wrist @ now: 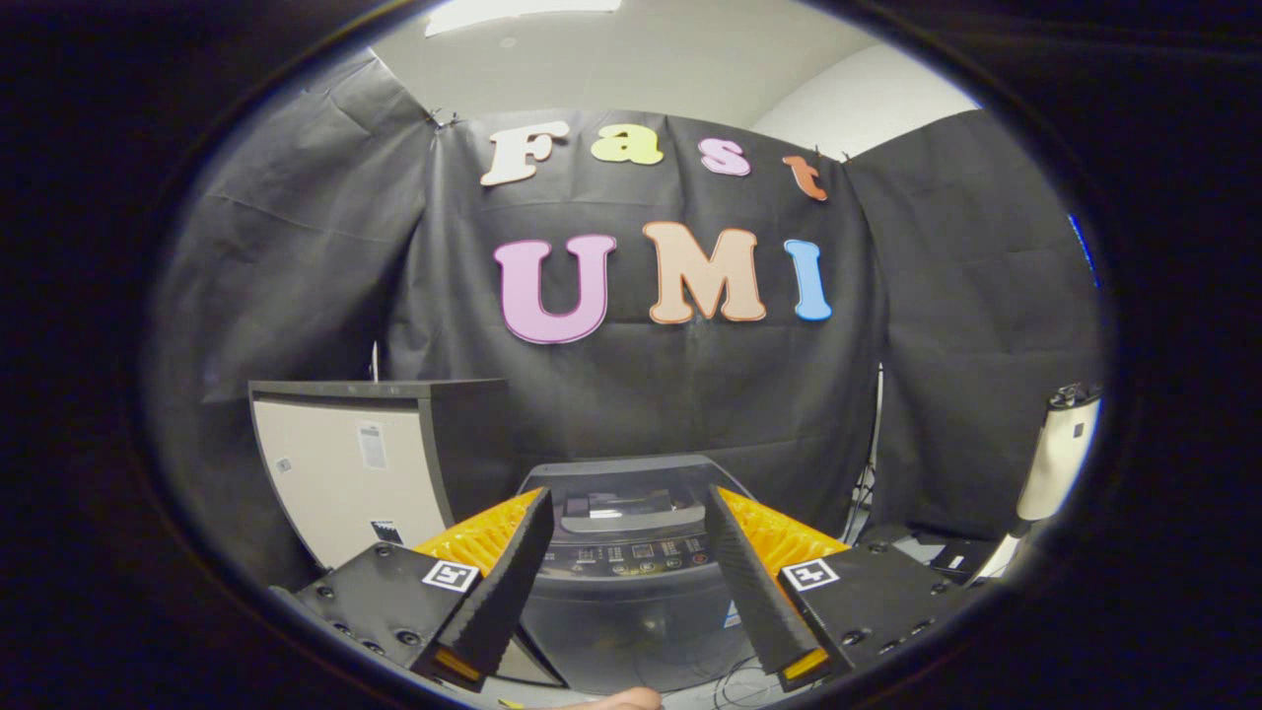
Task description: Put the clothes into the washing machine and then close the washing machine lid.
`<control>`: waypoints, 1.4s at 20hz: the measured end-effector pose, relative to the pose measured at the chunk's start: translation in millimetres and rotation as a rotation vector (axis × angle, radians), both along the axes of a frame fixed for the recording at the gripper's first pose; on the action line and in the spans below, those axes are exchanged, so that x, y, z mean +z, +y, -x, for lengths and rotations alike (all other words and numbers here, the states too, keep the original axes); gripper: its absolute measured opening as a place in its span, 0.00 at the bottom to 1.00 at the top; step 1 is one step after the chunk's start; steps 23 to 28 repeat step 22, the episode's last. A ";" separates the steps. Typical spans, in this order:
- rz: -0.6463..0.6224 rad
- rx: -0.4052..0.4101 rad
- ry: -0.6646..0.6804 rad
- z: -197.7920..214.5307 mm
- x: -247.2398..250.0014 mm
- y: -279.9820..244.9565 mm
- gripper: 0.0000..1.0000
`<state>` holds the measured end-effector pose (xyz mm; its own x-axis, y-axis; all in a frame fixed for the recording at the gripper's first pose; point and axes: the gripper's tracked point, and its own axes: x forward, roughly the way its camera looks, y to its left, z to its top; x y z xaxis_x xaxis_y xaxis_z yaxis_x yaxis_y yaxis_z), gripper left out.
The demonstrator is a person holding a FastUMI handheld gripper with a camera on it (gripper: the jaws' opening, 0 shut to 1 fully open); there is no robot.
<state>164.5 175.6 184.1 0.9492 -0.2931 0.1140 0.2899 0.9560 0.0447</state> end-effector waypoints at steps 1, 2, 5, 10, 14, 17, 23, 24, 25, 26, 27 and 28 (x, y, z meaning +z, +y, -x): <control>0.003 0.004 0.005 1.4 -0.5 1.4 0.96; 0.005 0.006 0.010 1.4 -2.1 2.8 0.96; 0.014 0.013 0.018 2.8 -1.6 7.3 0.96; 0.021 0.041 0.010 2.7 4.9 17.4 0.96; 0.051 0.081 0.015 -3.3 5.5 22.6 0.96; 0.052 0.065 0.016 -8.7 1.5 9.6 0.96; 0.021 0.094 0.014 -23.7 -5.9 5.9 0.96; 0.021 0.094 0.014 -23.7 -5.9 5.9 0.96; 0.021 0.094 0.014 -23.7 -5.9 5.9 0.96; 0.021 0.094 0.014 -23.7 -5.9 5.9 0.96; 0.021 0.094 0.014 -23.7 -5.9 5.9 0.96; 0.021 0.094 0.014 -23.7 -5.9 5.9 0.96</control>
